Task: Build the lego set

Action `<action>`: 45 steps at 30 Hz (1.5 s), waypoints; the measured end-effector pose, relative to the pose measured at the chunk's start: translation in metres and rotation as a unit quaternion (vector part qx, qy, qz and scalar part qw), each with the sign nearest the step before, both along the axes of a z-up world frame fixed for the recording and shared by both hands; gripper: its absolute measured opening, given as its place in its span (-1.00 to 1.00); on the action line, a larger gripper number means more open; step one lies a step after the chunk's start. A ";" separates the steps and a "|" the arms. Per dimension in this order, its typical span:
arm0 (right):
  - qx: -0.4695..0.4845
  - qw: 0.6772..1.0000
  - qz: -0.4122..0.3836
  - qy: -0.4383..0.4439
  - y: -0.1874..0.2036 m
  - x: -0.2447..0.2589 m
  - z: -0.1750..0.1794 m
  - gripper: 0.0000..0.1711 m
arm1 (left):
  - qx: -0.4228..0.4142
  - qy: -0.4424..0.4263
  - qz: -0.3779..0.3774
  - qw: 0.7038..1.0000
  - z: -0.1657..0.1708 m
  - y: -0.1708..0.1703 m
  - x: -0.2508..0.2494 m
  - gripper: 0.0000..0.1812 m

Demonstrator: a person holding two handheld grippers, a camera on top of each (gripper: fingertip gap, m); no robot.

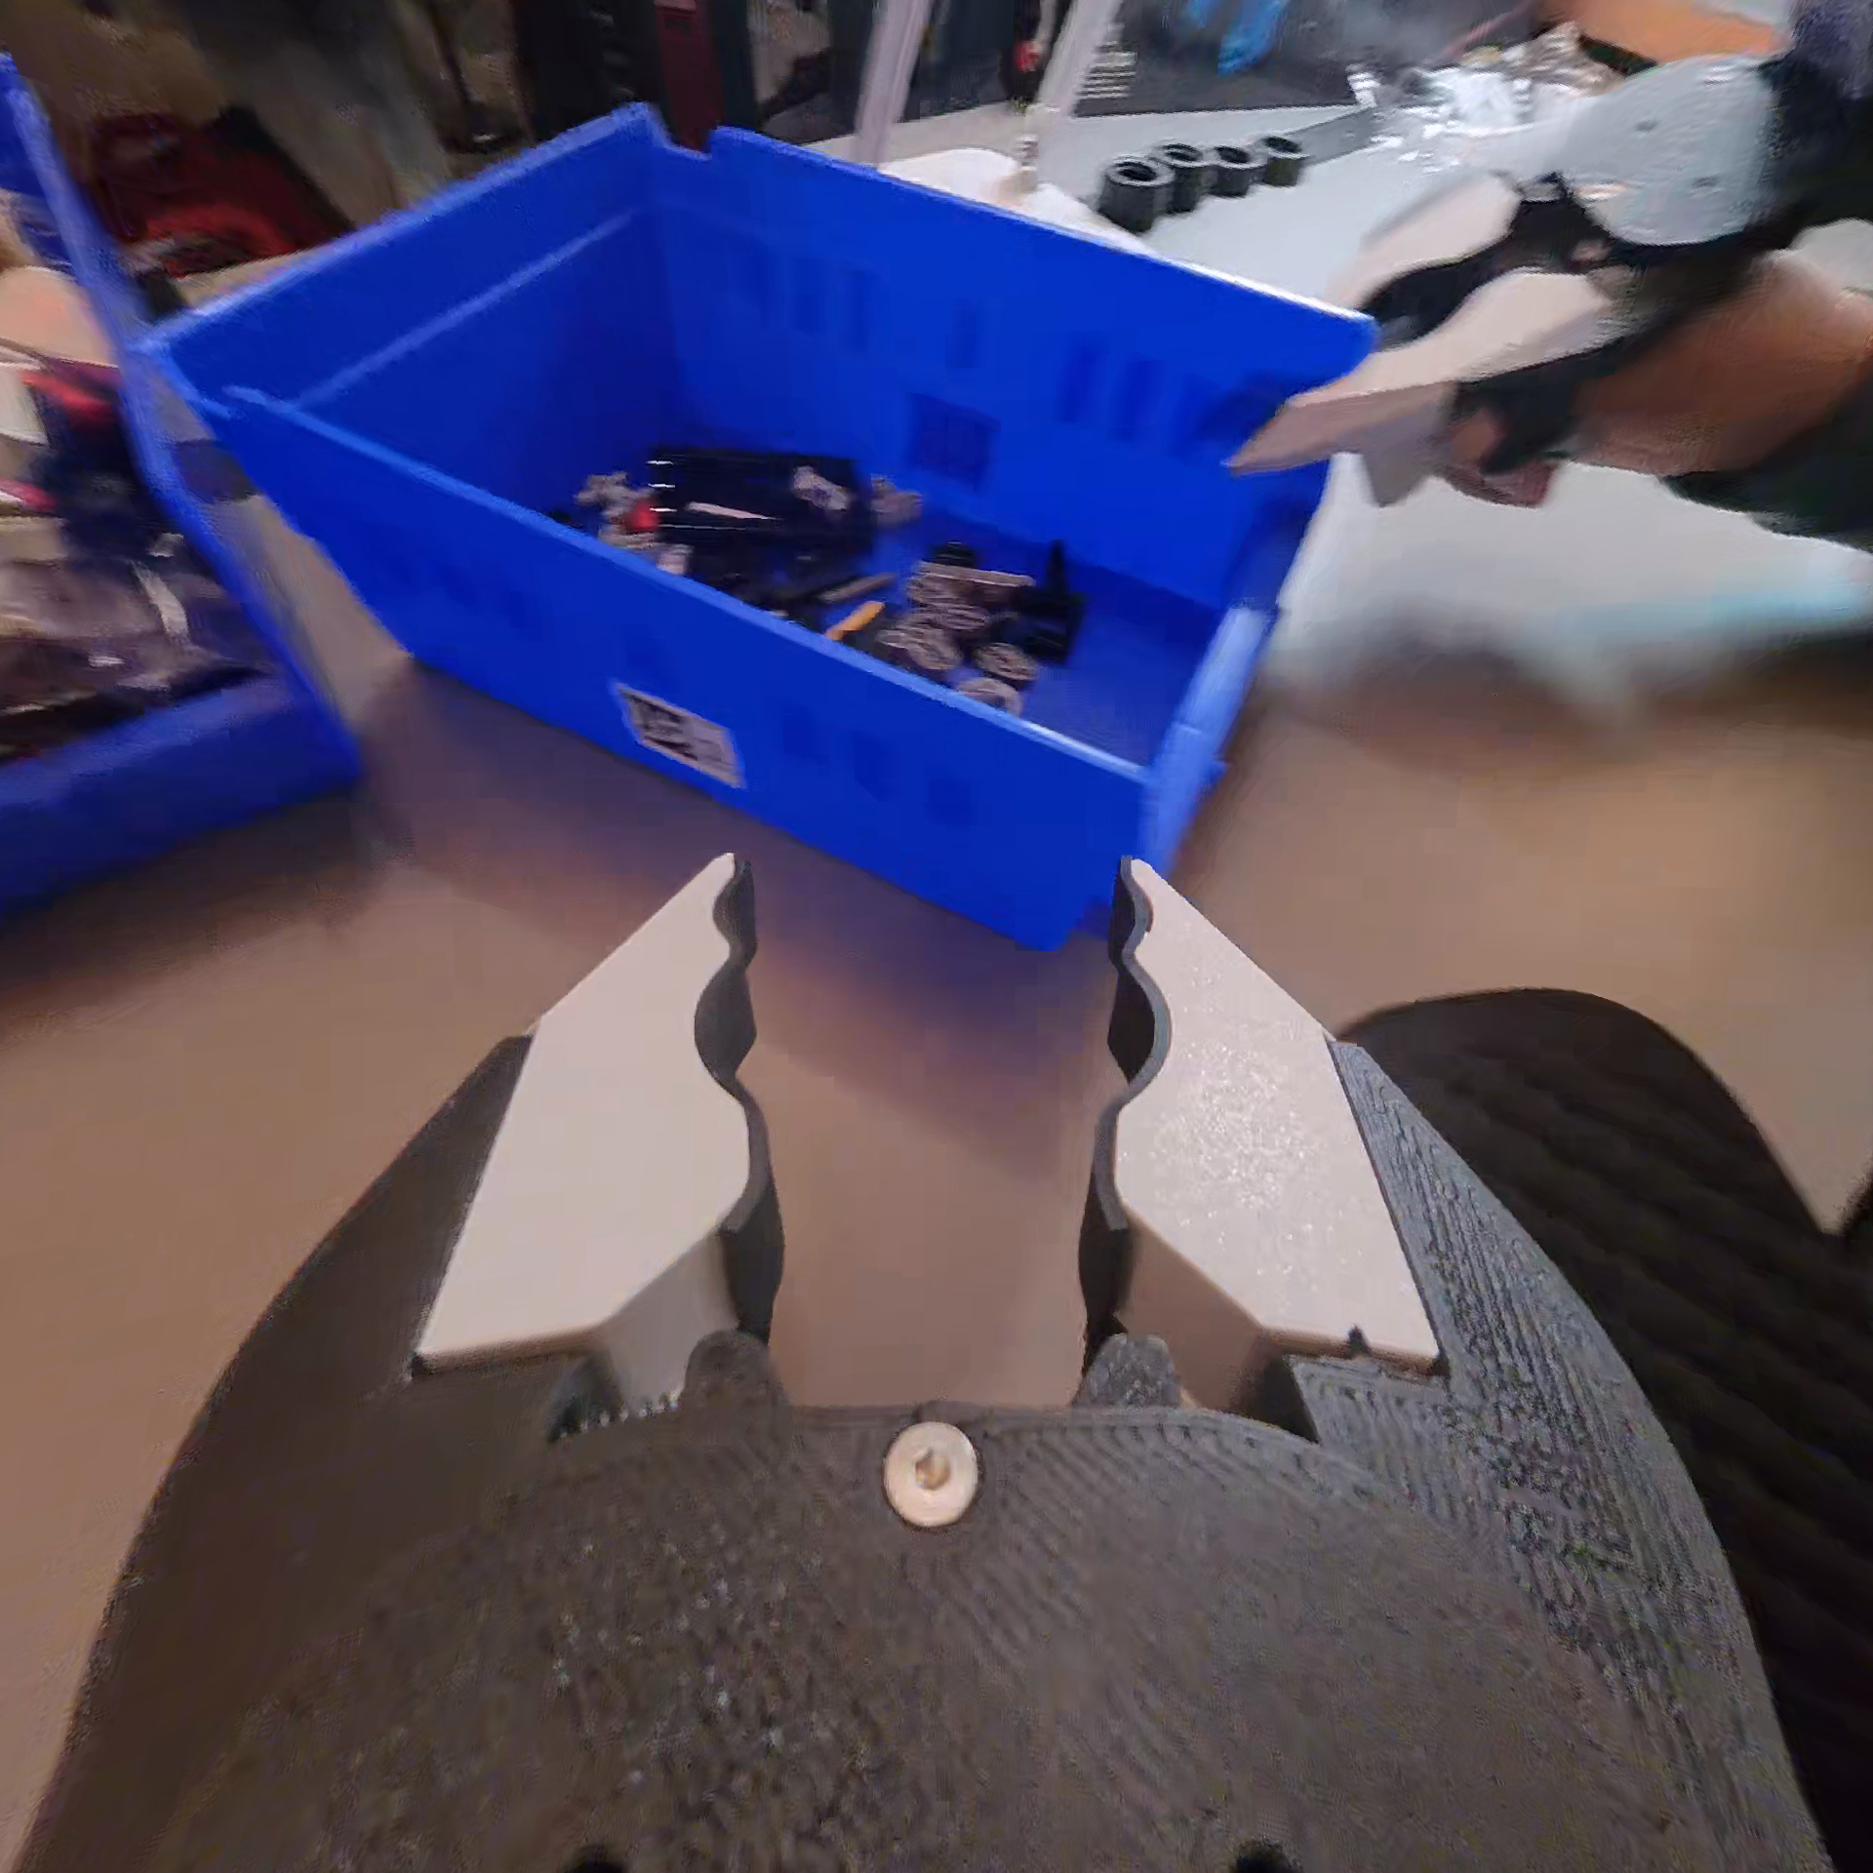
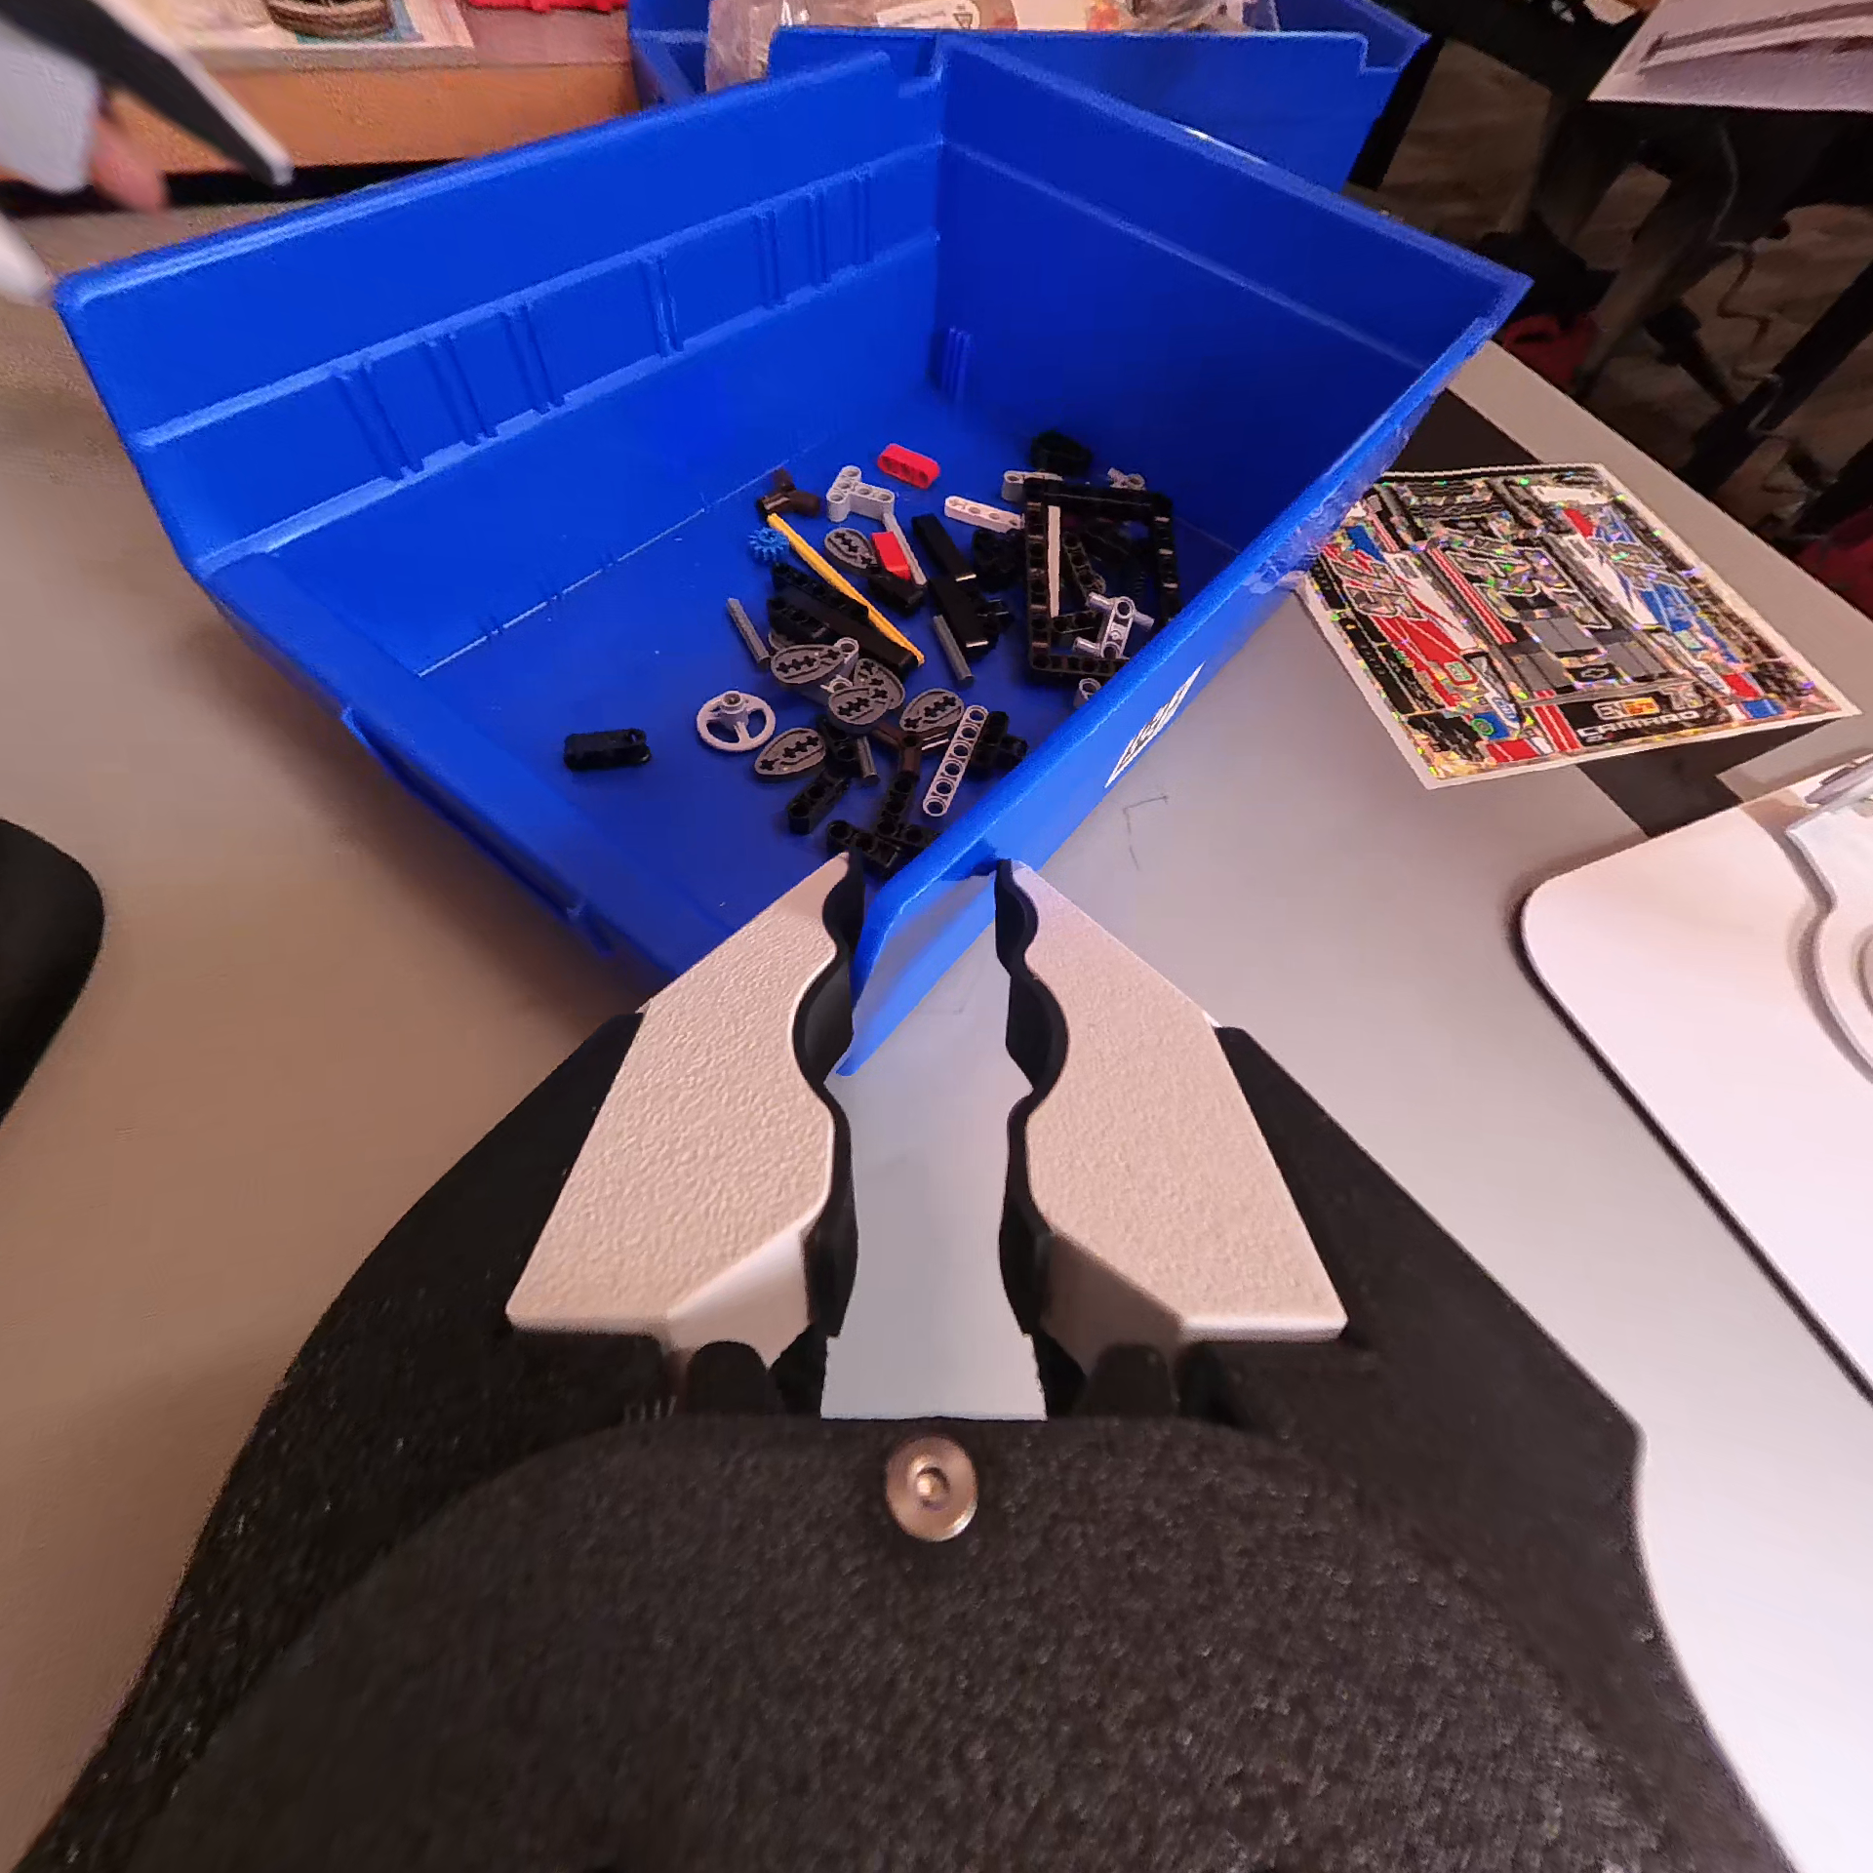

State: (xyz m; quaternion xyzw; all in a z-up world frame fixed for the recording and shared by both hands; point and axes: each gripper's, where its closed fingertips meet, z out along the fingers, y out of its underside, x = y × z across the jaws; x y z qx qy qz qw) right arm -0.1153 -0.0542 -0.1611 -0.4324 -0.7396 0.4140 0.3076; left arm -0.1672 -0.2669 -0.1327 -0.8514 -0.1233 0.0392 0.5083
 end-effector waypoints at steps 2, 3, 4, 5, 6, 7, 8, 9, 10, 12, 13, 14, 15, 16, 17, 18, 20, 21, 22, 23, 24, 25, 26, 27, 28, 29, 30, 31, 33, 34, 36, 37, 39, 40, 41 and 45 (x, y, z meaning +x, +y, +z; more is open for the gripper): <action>-0.003 1.000 0.016 0.001 -0.003 0.003 0.000 -0.69 | 0.008 -0.001 -0.013 1.000 0.000 0.002 0.032 -0.24; -0.019 0.999 0.031 -0.005 -0.006 0.007 0.002 -0.66 | 0.008 0.000 -0.011 1.000 0.000 0.003 0.043 -0.25; -0.045 0.998 0.042 -0.013 -0.008 0.013 0.007 -0.64 | 0.009 -0.001 0.000 1.000 0.000 0.004 0.052 -0.29; -0.074 0.996 0.051 -0.018 -0.009 0.020 0.015 -0.60 | 0.011 -0.006 0.009 1.000 -0.001 0.006 0.059 -0.29; -0.096 0.993 0.058 -0.020 -0.009 0.028 0.023 -0.58 | 0.012 -0.005 0.017 1.000 -0.002 0.008 0.065 -0.29; -0.105 0.992 0.062 -0.016 -0.006 0.038 0.031 -0.58 | 0.010 0.006 0.029 1.000 -0.004 0.010 0.067 -0.31; -0.102 0.993 0.065 -0.010 -0.002 0.049 0.037 -0.59 | 0.001 0.024 0.046 0.999 -0.007 0.012 0.065 -0.33; -0.093 0.993 0.065 -0.006 0.003 0.062 0.040 -0.60 | -0.007 0.040 0.062 0.997 -0.010 0.014 0.060 -0.35; -0.083 0.994 0.067 -0.003 0.007 0.076 0.041 -0.61 | -0.013 0.046 0.076 0.996 -0.014 0.018 0.055 -0.37; -0.061 0.995 0.075 0.000 0.013 0.107 0.038 -0.64 | -0.021 0.043 0.090 0.995 -0.022 0.028 0.045 -0.47; -0.045 0.996 0.079 0.001 0.016 0.121 0.034 -0.65 | -0.025 0.054 0.102 0.993 -0.023 0.031 0.037 -0.60; -0.025 0.997 0.079 0.006 0.022 0.134 0.031 -0.67 | -0.030 0.070 0.117 0.990 -0.023 0.032 0.028 -0.65; -0.003 0.997 0.075 0.015 0.030 0.145 0.029 -0.68 | -0.035 0.075 0.126 0.989 -0.023 0.034 0.023 -0.66; 0.015 0.997 0.072 0.026 0.039 0.153 0.030 -0.71 | -0.036 0.070 0.134 0.988 -0.023 0.035 0.020 -0.68; 0.026 0.997 0.069 0.035 0.047 0.159 0.031 -0.72 | -0.036 0.065 0.144 0.987 -0.022 0.035 0.017 -0.69; 0.026 0.997 0.064 0.042 0.055 0.164 0.035 -0.73 | -0.040 0.065 0.153 0.985 -0.022 0.034 0.013 -0.65; -0.003 0.997 0.053 0.051 0.068 0.167 0.044 -0.74 | -0.052 0.071 0.172 0.981 -0.017 0.027 0.009 -0.59; -0.022 0.997 0.049 0.053 0.073 0.167 0.048 -0.74 | -0.053 0.074 0.172 0.981 -0.011 0.024 0.011 -0.53; -0.038 0.997 0.045 0.055 0.077 0.167 0.052 -0.74 | -0.053 0.073 0.168 0.982 -0.004 0.021 0.016 -0.48; -0.051 0.996 0.040 0.058 0.081 0.167 0.055 -0.74 | -0.056 0.066 0.155 0.984 0.002 0.018 0.024 -0.42; -0.061 0.996 0.037 0.060 0.084 0.168 0.057 -0.74 | -0.067 0.051 0.128 0.988 0.005 0.017 0.039 -0.36; -0.070 0.995 0.035 0.060 0.085 0.171 0.057 -0.74 | -0.080 0.028 0.096 0.992 0.004 0.015 0.057 -0.31; -0.076 0.995 0.032 0.059 0.087 0.173 0.058 -0.74 | -0.091 0.004 0.063 0.994 0.002 0.013 0.077 -0.25; -0.080 0.995 0.030 0.059 0.088 0.177 0.057 -0.74 | -0.098 -0.016 0.029 0.995 -0.002 0.012 0.097 -0.20; -0.081 0.995 0.026 0.058 0.090 0.180 0.056 -0.74 | -0.103 -0.029 0.000 0.994 -0.006 0.010 0.115 -0.14; -0.081 0.995 0.018 0.060 0.092 0.182 0.055 -0.75 | -0.105 -0.028 -0.018 0.994 -0.010 0.008 0.127 -0.18; -0.083 0.994 0.009 0.065 0.095 0.183 0.055 -0.75 | -0.099 -0.016 -0.030 0.995 -0.012 0.008 0.136 -0.21; -0.090 0.993 -0.001 0.071 0.096 0.184 0.055 -0.77 | -0.082 -0.006 -0.046 0.996 -0.011 0.011 0.144 -0.24; -0.112 0.989 -0.018 0.093 0.099 0.180 0.063 -0.78 | -0.020 0.005 -0.073 0.997 0.000 0.028 0.155 -0.29; -0.117 0.987 -0.029 0.109 0.102 0.175 0.068 -0.78 | 0.016 0.015 -0.082 0.996 0.011 0.042 0.155 -0.31; -0.115 0.981 -0.065 0.139 0.115 0.162 0.078 -0.78 | 0.103 0.034 -0.104 0.989 0.039 0.082 0.155 -0.36; -0.117 0.978 -0.086 0.147 0.123 0.155 0.082 -0.77 | 0.148 0.036 -0.117 0.981 0.054 0.105 0.155 -0.38; -0.110 0.974 -0.131 0.151 0.143 0.141 0.088 -0.74 | 0.224 0.027 -0.133 0.965 0.073 0.157 0.156 -0.41; -0.091 0.973 -0.156 0.147 0.155 0.137 0.089 -0.70 | 0.244 0.021 -0.142 0.959 0.076 0.183 0.158 -0.41; -0.067 0.970 -0.182 0.148 0.170 0.134 0.090 -0.67 | 0.251 0.022 -0.148 0.956 0.074 0.210 0.161 -0.41; -0.049 0.945 -0.265 0.183 0.222 0.137 0.088 -0.64 | 0.230 0.037 -0.191 0.954 0.048 0.299 0.190 -0.42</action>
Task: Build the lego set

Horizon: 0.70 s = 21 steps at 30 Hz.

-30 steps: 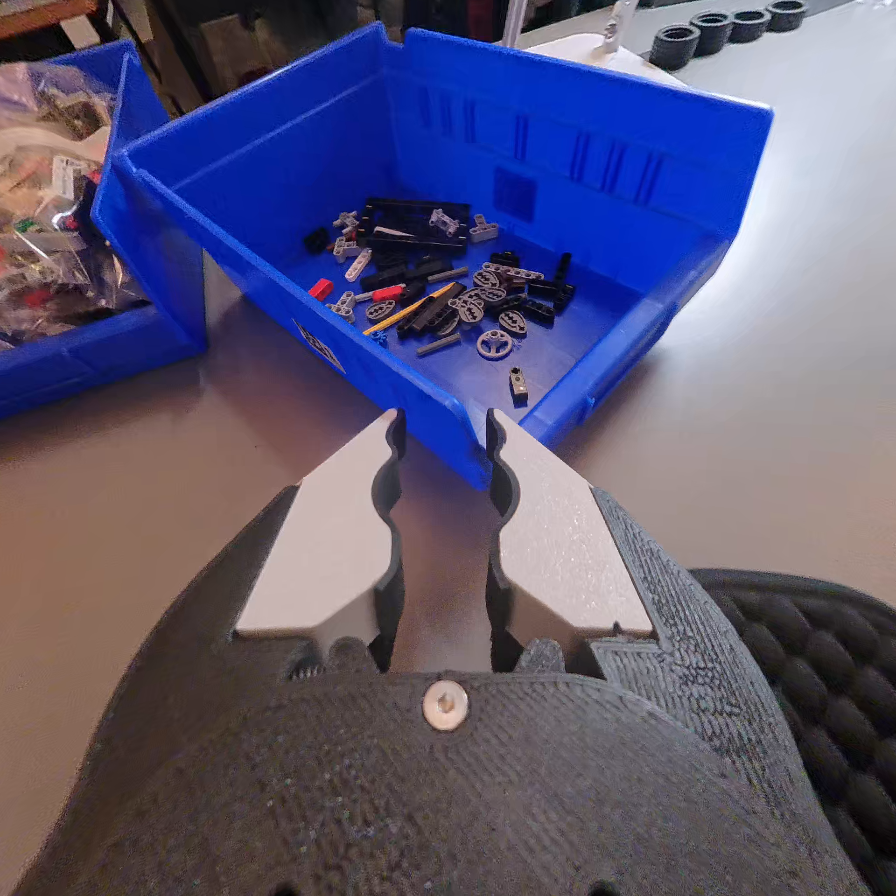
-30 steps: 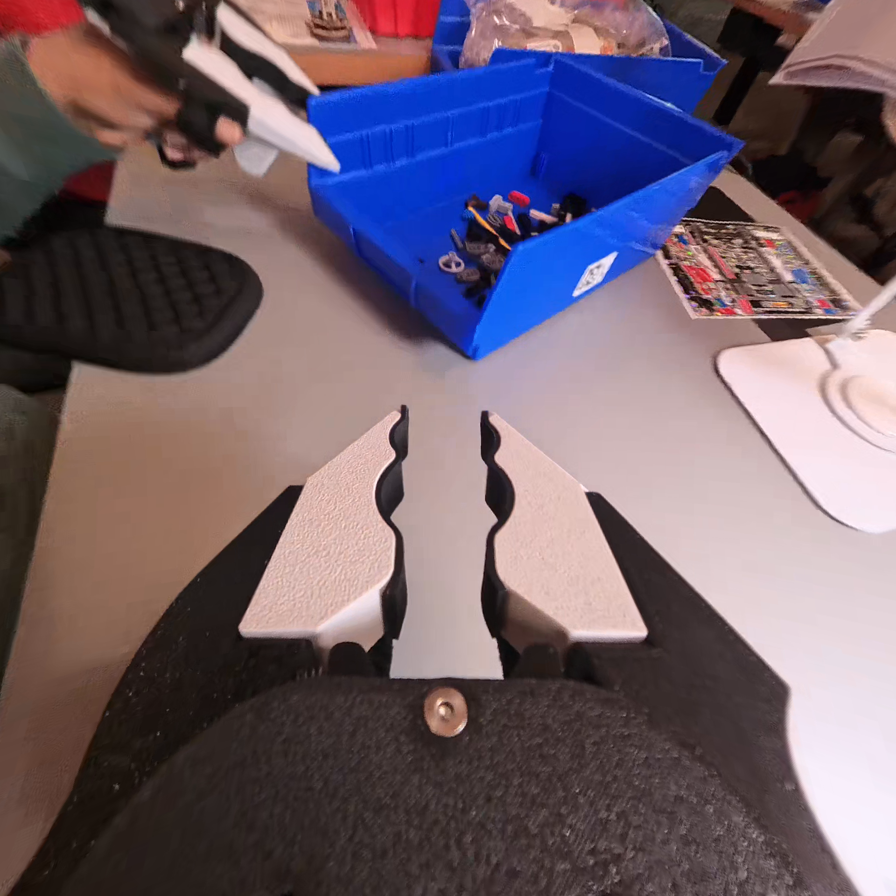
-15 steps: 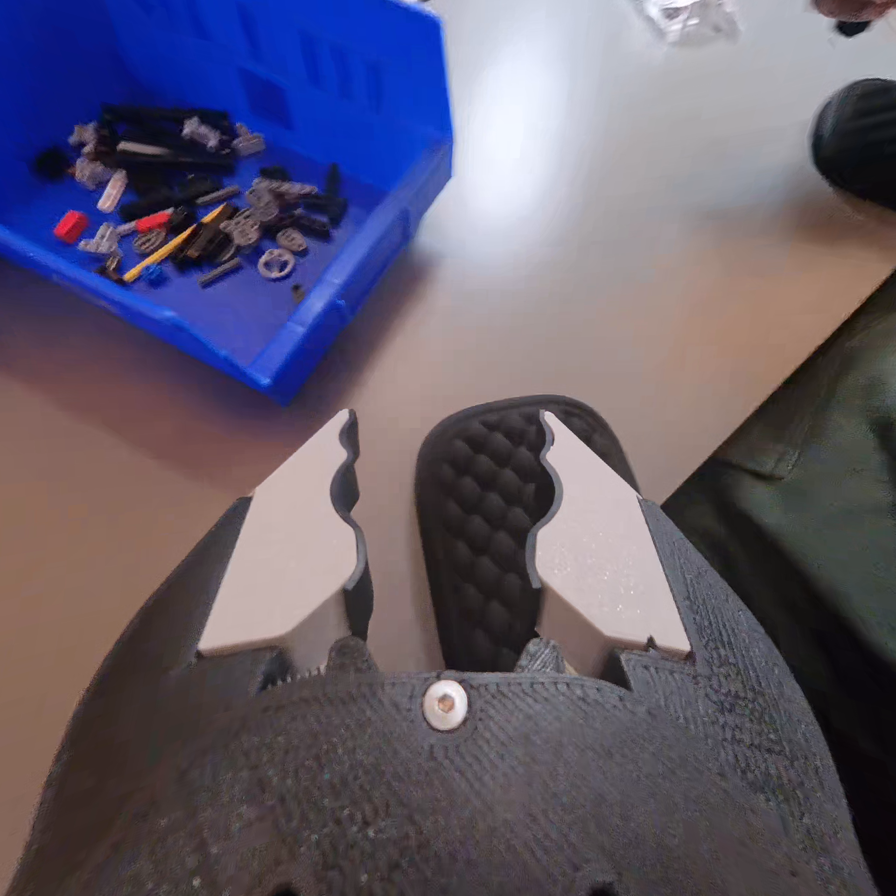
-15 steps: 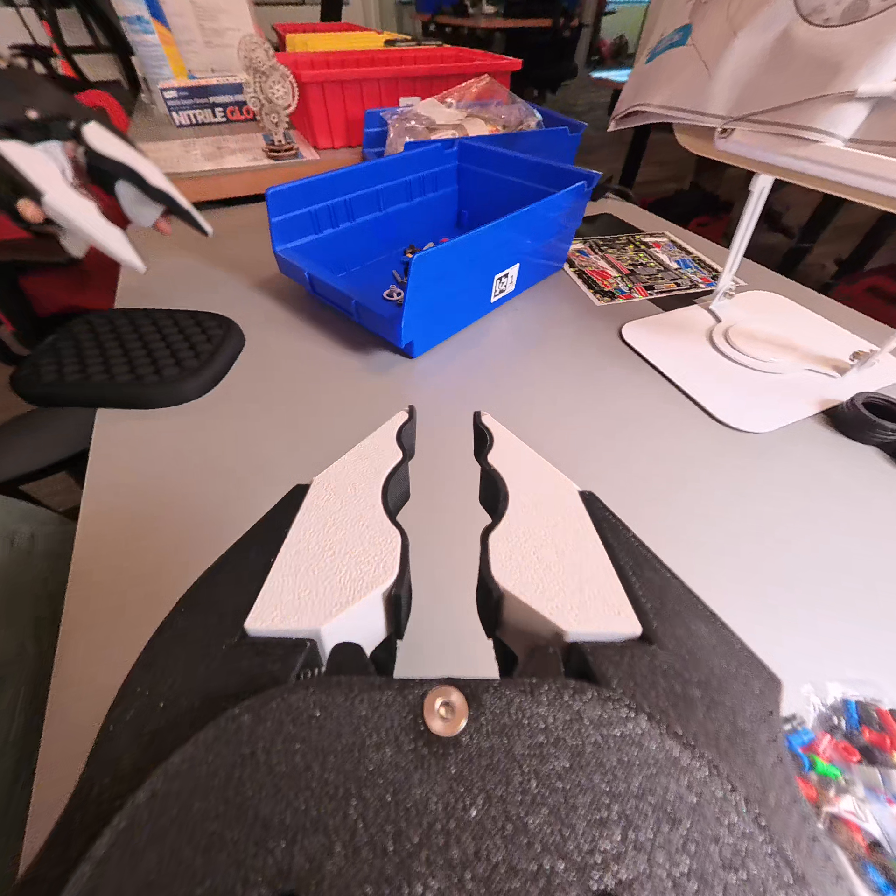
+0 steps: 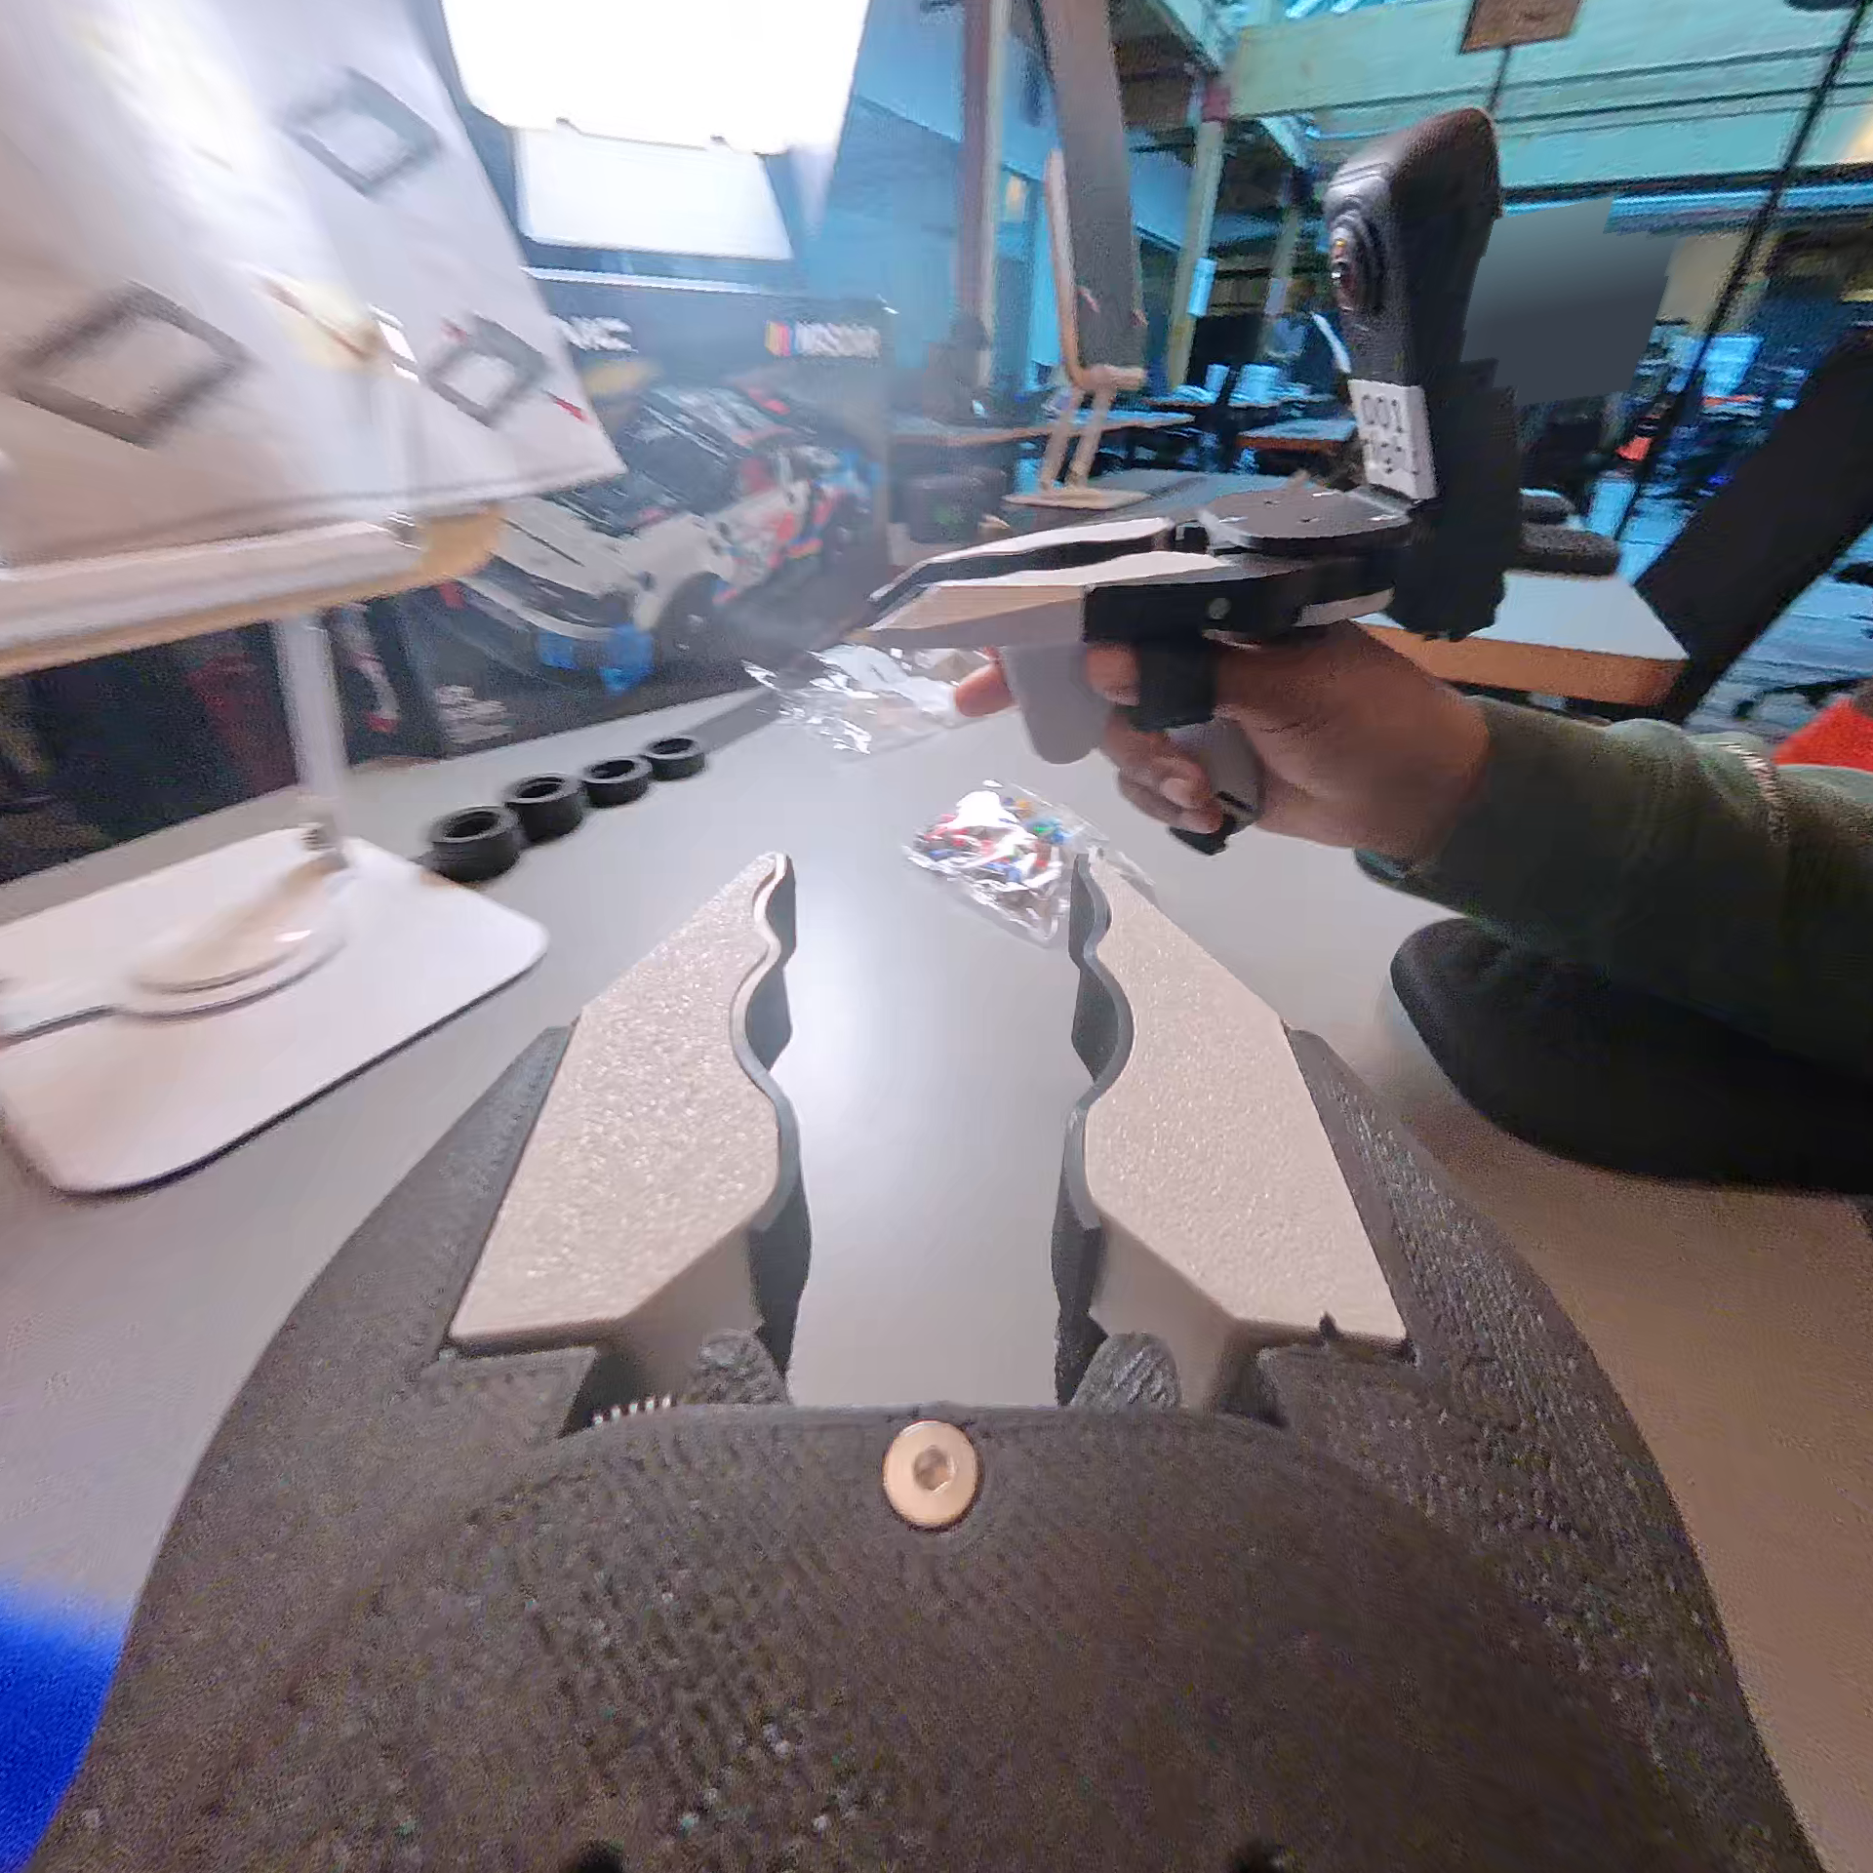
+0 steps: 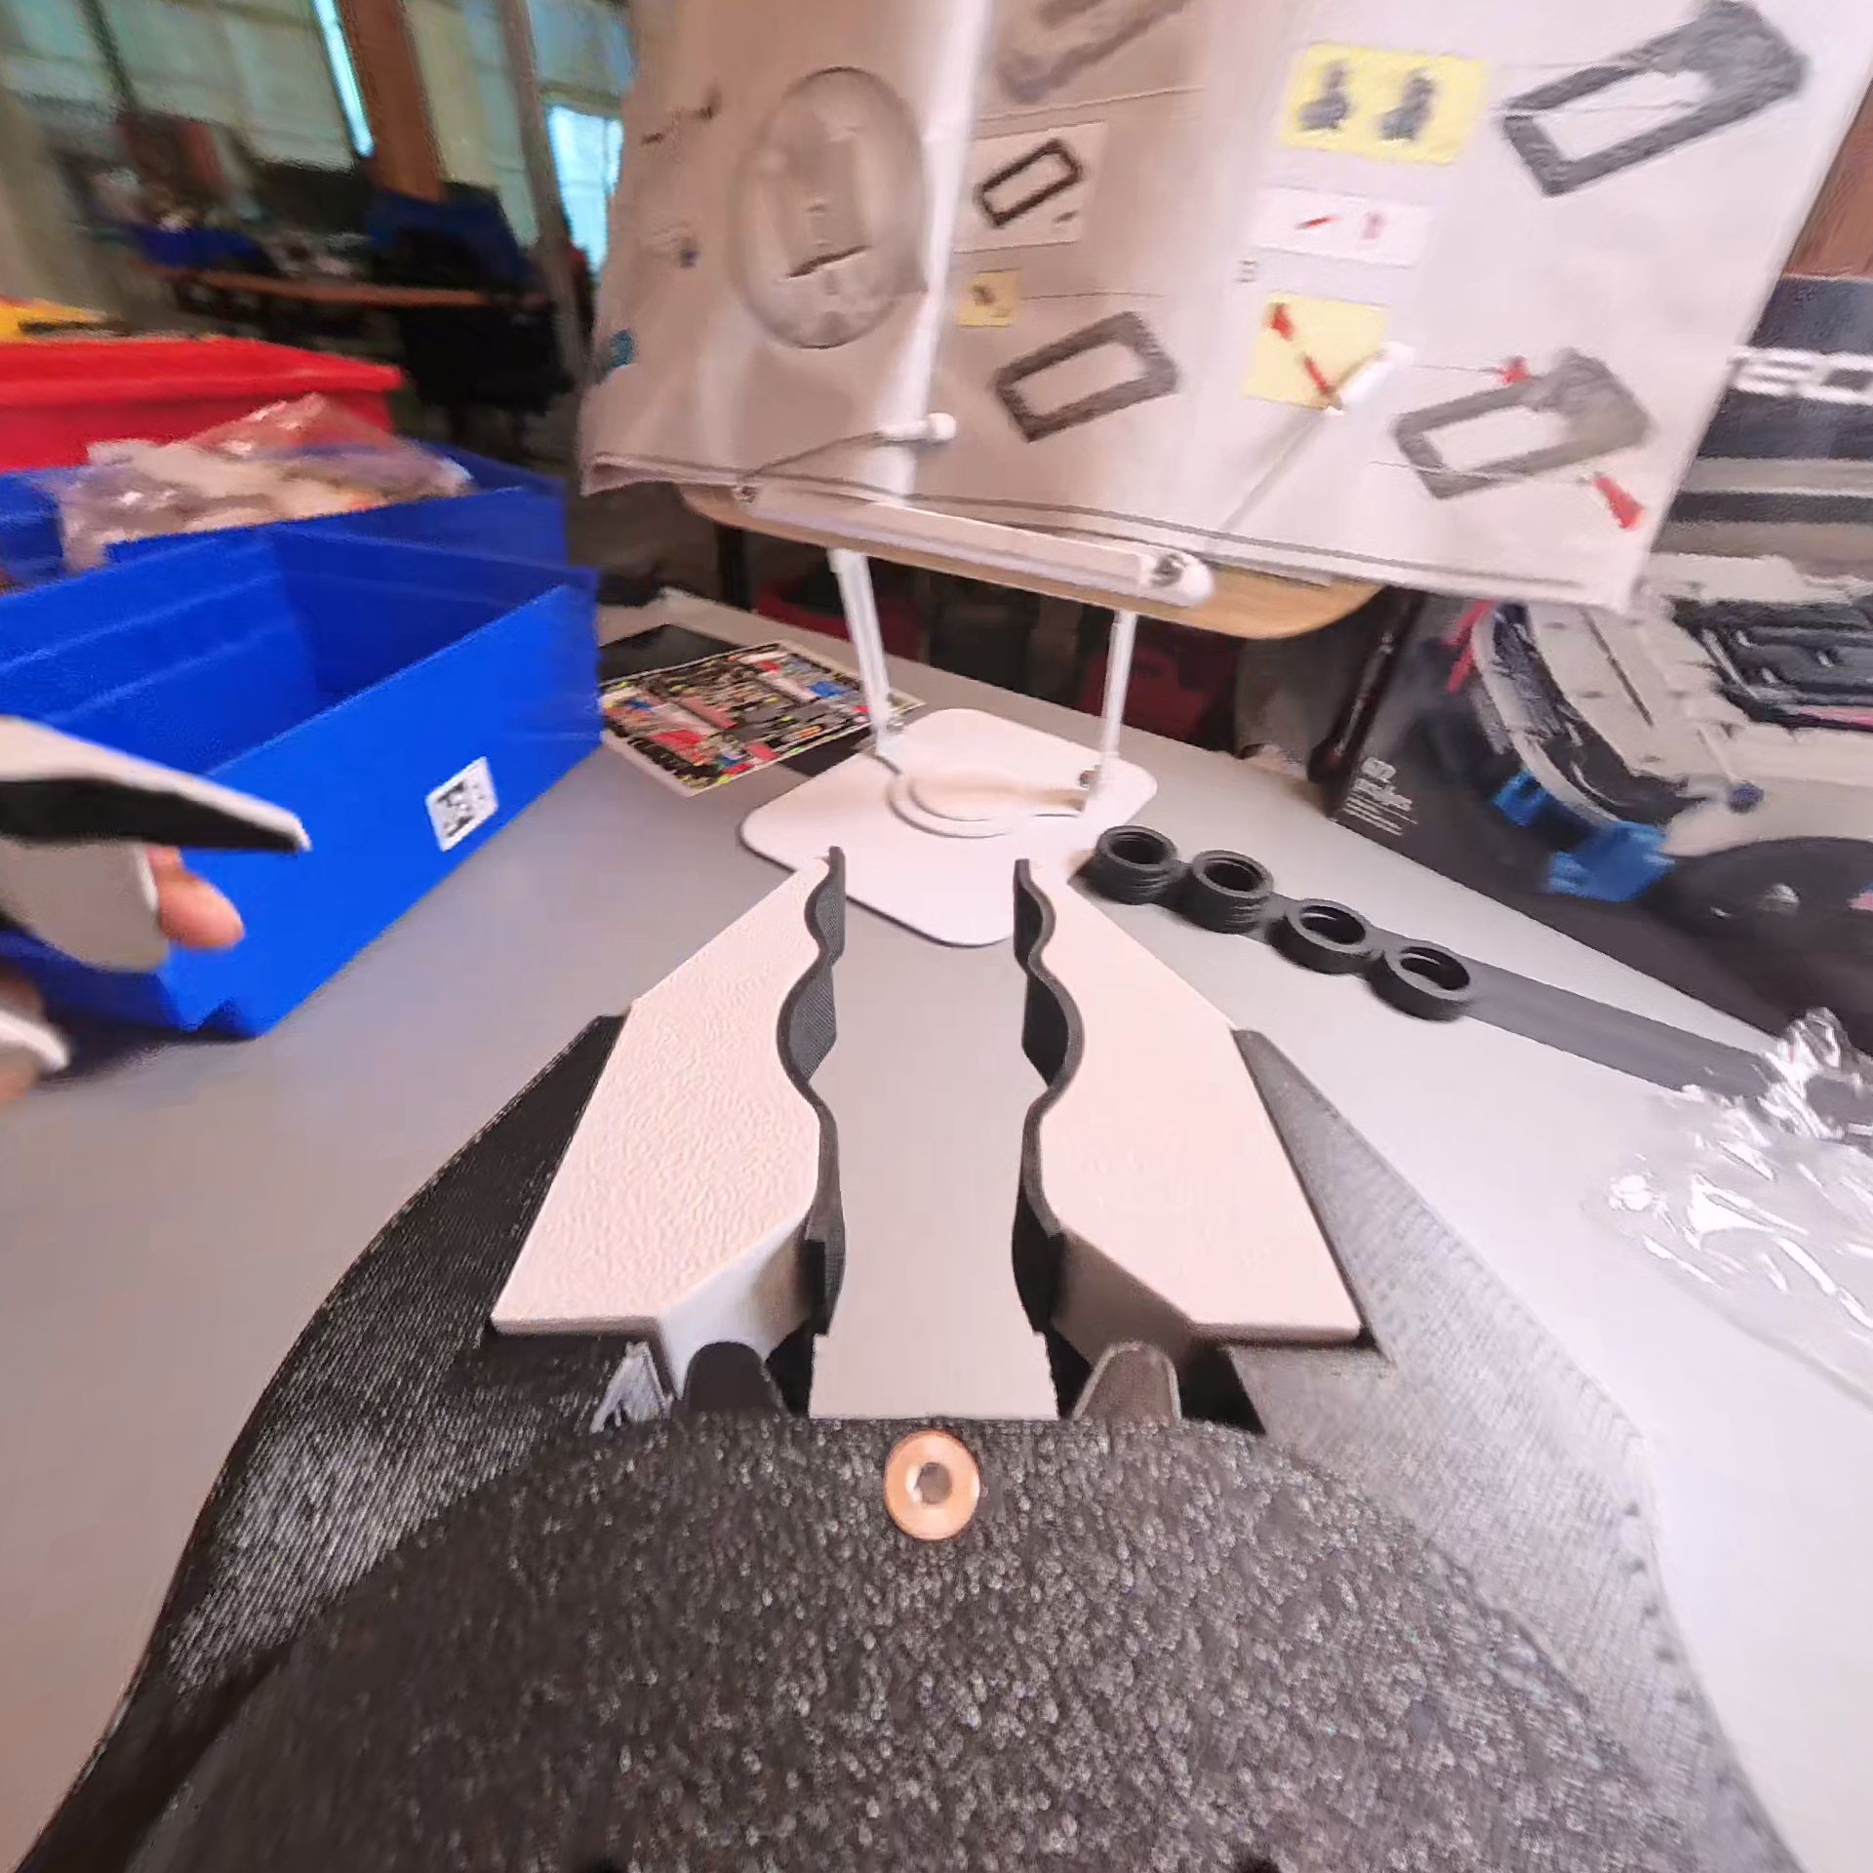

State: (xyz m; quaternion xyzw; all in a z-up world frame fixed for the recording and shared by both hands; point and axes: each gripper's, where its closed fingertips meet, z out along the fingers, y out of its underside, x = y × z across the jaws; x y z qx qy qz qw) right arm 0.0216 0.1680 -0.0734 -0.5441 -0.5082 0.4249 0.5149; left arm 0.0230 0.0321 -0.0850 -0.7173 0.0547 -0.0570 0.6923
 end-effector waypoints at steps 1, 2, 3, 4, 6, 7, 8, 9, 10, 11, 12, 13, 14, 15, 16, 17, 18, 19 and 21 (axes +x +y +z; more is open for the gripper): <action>-0.010 1.000 -0.008 0.011 0.008 0.001 -0.006 -0.64 | -0.009 -0.001 -0.014 1.000 -0.008 0.014 0.007 -0.42; -0.017 1.000 -0.006 0.015 0.012 0.002 -0.014 -0.64 | -0.019 0.008 -0.020 1.000 -0.017 0.024 0.009 -0.42; -0.017 1.000 0.001 0.013 0.014 0.003 -0.020 -0.62 | -0.026 0.020 -0.018 0.999 -0.025 0.030 0.008 -0.43; -0.002 1.000 -0.001 0.014 0.018 0.004 -0.023 -0.63 | -0.031 0.028 -0.016 0.999 -0.031 0.032 0.005 -0.43; 0.025 1.000 -0.009 -0.003 0.028 0.004 -0.034 -0.63 | -0.041 0.025 -0.012 0.999 -0.039 0.027 -0.004 -0.44; 0.015 1.000 -0.005 -0.016 0.030 0.002 -0.042 -0.62 | -0.040 0.028 -0.004 0.999 -0.040 0.021 -0.009 -0.46; -0.005 1.000 -0.001 -0.025 0.032 0.001 -0.048 -0.60 | -0.042 0.036 0.001 0.998 -0.041 0.016 -0.013 -0.47; -0.022 0.999 0.002 -0.034 0.034 0.000 -0.052 -0.58 | -0.045 0.043 0.005 0.998 -0.042 0.011 -0.016 -0.47; -0.031 0.998 0.005 -0.045 0.035 0.000 -0.055 -0.54 | -0.046 0.049 0.010 0.998 -0.041 0.007 -0.019 -0.47; -0.030 0.998 0.003 -0.060 0.039 0.002 -0.055 -0.51 | -0.042 0.050 0.014 0.998 -0.037 0.004 -0.019 -0.47; -0.019 0.997 -0.005 -0.073 0.044 0.005 -0.053 -0.51 | -0.038 0.048 0.016 0.998 -0.032 0.002 -0.020 -0.47; -0.004 0.996 -0.011 -0.087 0.048 0.010 -0.050 -0.51 | -0.032 0.045 0.019 0.998 -0.026 0.000 -0.020 -0.47; 0.009 0.994 -0.015 -0.106 0.052 0.016 -0.047 -0.51 | -0.026 0.044 0.021 0.998 -0.020 -0.002 -0.019 -0.47; 0.015 0.992 -0.015 -0.128 0.056 0.022 -0.046 -0.51 | -0.022 0.047 0.020 0.998 -0.016 -0.003 -0.017 -0.47; 0.014 0.989 -0.007 -0.150 0.057 0.029 -0.046 -0.50 | -0.019 0.054 0.023 0.998 -0.013 -0.004 -0.016 -0.47; 0.007 0.987 0.000 -0.164 0.058 0.035 -0.046 -0.49 | -0.016 0.063 0.026 0.998 -0.012 -0.006 -0.016 -0.47; 0.000 0.985 0.007 -0.172 0.058 0.042 -0.046 -0.49 | -0.015 0.069 0.028 0.997 -0.013 -0.007 -0.016 -0.47; -0.005 0.983 0.011 -0.182 0.058 0.048 -0.048 -0.49 | -0.017 0.073 0.028 0.997 -0.016 -0.007 -0.016 -0.48; -0.006 0.974 0.010 -0.224 0.059 0.065 -0.063 -0.47 | -0.028 0.079 0.029 0.996 -0.027 -0.005 -0.016 -0.50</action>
